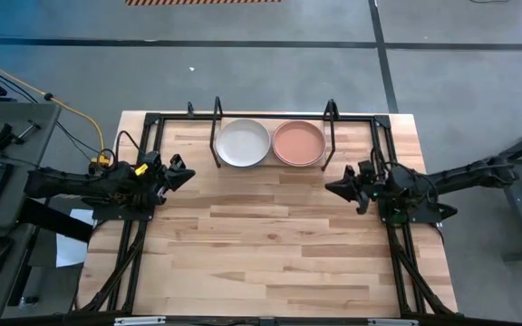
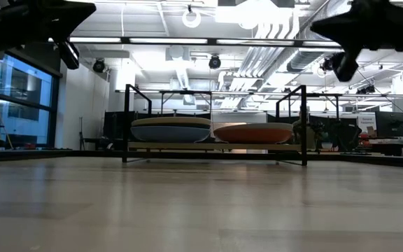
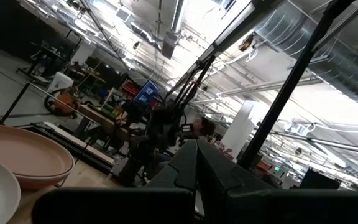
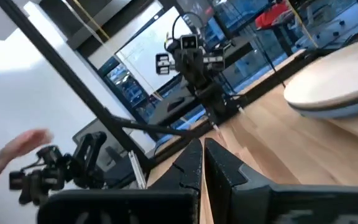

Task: Place and stack plates onto a shelf
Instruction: Return to Home Position

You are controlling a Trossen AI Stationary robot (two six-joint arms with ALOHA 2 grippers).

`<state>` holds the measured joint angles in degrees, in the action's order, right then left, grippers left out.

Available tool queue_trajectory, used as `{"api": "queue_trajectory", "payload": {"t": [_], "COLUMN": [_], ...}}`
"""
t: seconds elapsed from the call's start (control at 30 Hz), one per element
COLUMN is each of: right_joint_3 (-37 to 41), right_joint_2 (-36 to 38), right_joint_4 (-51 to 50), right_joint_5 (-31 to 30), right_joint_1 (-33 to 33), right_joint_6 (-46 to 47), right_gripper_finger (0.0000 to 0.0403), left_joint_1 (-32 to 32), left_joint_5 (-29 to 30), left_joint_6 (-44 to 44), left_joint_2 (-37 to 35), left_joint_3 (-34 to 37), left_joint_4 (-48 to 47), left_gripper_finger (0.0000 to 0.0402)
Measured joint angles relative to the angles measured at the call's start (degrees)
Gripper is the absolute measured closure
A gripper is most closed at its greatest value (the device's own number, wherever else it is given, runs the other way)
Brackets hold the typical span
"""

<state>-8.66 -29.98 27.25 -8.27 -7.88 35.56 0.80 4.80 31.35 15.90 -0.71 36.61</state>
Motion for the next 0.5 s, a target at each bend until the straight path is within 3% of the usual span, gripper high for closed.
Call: {"api": "queue_trajectory", "payload": {"t": [0.27, 0.5], "right_joint_3": [4.4, 4.4], "right_joint_2": [14.9, 27.3], "right_joint_4": [-11.1, -24.7], "right_joint_5": [5.8, 5.8], "right_joint_1": [4.1, 4.4], "right_joint_6": [1.4, -4.6], "right_gripper_finger": [0.0403, 0.0403], "left_joint_1": [0.0, 0.0], "left_joint_5": [0.0, 0.1], "left_joint_6": [0.0, 0.0], "left_joint_2": [0.0, -0.2], "left_joint_3": [0.0, 0.0], "left_joint_4": [0.0, -0.5], "left_gripper_finger": [0.0401, 0.0401]}}
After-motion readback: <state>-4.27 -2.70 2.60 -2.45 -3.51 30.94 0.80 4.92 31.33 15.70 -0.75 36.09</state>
